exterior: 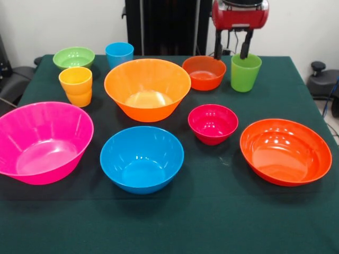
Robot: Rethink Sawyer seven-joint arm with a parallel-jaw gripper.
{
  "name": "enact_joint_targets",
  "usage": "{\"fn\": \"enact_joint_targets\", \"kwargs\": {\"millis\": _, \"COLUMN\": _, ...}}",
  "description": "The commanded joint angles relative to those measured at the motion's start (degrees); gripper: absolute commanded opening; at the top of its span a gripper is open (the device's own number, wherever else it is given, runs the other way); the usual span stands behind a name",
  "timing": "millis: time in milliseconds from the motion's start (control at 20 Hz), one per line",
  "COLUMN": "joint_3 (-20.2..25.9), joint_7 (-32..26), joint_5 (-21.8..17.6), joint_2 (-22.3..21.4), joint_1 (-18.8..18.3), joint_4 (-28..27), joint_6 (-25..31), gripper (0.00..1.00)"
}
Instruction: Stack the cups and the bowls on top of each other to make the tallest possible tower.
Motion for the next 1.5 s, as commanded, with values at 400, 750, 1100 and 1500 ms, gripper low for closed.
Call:
{"fn": "enact_joint_targets", "kwargs": {"millis": 400, "joint_3": 2.3, "joint_7": 7.1, "joint_5": 1.4, "joint_2": 5.6, "joint_1": 1.0, "joint_4": -13.9, "joint_6": 9.7, "gripper": 1.00}}
{"fn": "enact_joint_targets", "kwargs": {"millis": 750, "joint_3": 2.8, "joint_7": 6.4, "joint_5": 1.1, "joint_2": 5.3, "joint_1": 0.2, "joint_4": -11.8, "joint_6": 7.2, "gripper": 1.00}}
{"fn": "enact_joint_targets", "kwargs": {"millis": 1100, "joint_3": 4.6, "joint_7": 4.9, "joint_5": 0.9, "joint_2": 2.6, "joint_1": -2.1, "joint_4": -6.2, "joint_6": 4.1, "gripper": 1.00}}
{"fn": "enact_joint_targets", "kwargs": {"millis": 1500, "joint_3": 10.1, "joint_7": -1.0, "joint_5": -0.9, "joint_2": -0.2, "joint_1": -10.9, "joint_4": 0.5, "joint_6": 1.1, "gripper": 1.00}}
